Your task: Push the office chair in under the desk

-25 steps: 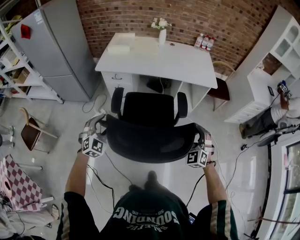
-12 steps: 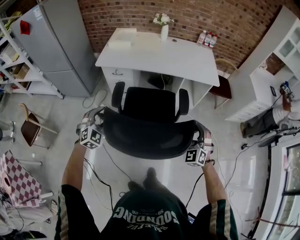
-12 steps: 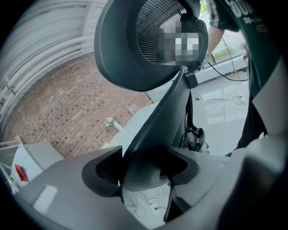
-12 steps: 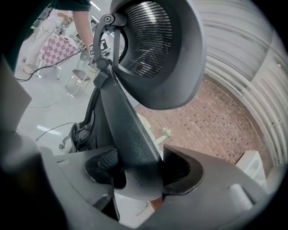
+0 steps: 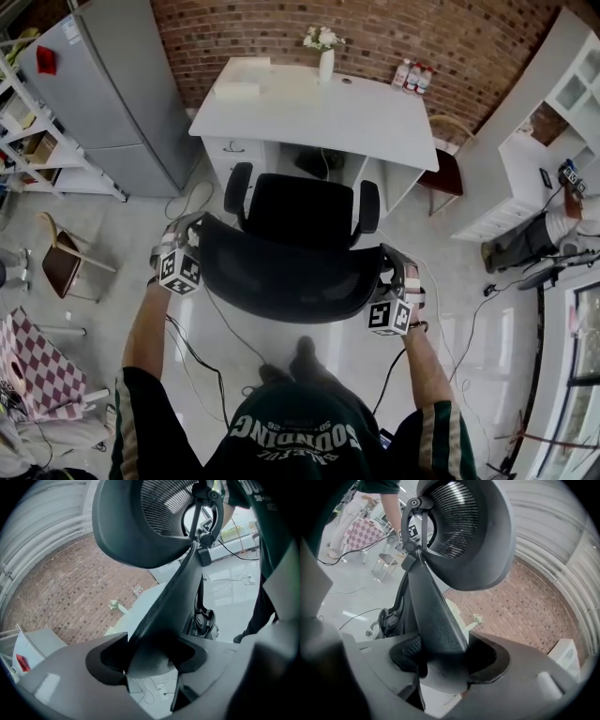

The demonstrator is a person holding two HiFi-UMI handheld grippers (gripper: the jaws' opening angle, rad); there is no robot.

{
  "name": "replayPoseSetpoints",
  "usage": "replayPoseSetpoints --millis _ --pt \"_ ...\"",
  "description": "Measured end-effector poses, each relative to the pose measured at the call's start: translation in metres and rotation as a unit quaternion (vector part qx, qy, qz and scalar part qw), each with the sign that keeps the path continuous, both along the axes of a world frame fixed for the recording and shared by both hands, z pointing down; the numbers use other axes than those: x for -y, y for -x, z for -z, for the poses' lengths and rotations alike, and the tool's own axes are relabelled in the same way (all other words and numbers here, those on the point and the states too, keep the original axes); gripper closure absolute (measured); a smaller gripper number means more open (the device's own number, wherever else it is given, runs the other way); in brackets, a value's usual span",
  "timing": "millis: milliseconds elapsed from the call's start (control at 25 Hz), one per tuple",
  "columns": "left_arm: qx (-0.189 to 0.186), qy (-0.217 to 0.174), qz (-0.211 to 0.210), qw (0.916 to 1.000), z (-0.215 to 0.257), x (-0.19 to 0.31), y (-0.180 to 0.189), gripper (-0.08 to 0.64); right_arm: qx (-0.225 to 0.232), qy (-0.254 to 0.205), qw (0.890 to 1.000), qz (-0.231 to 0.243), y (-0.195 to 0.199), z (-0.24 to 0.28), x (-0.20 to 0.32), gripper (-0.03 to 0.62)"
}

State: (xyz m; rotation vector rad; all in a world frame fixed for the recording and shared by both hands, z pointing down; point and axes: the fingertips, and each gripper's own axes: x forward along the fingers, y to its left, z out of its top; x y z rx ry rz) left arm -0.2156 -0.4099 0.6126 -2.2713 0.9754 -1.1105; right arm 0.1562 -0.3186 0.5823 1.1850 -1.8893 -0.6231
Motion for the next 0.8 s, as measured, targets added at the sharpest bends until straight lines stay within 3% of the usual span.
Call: replayPoseSetpoints --millis 200,360,520,680,800 --pt "-0.007 -0.013 -0.003 0.9999 0.0 -0.004 0.008 0.288 0.006 -0.003 1.0 -0.019 0.006 -0.001 -0.012 0.339" --pt "-0.051 -0.009 0.001 0.9987 0.003 -0.007 0.005 0.268 0.024 -0.019 0.998 -0.062 -0.003 0.003 -0.02 0.318" --pt "-0.088 -0.001 0.033 0.9956 0.005 -0.003 0.016 0.254 0.038 -0.018 0.996 -0.078 -0.008 0.006 -0.029 0.331" --pt "-0.082 -0.021 0.035 0.9958 0.008 -0.011 0.017 0.288 0.04 -0.027 0.993 -0.105 -0.016 0.008 -0.03 0.322" --pt "-0.099 -0.022 0.05 0.9936 0.009 -0.011 0.014 0.282 0.059 -0.027 0.987 -0.149 -0.028 0.006 -0.033 0.3"
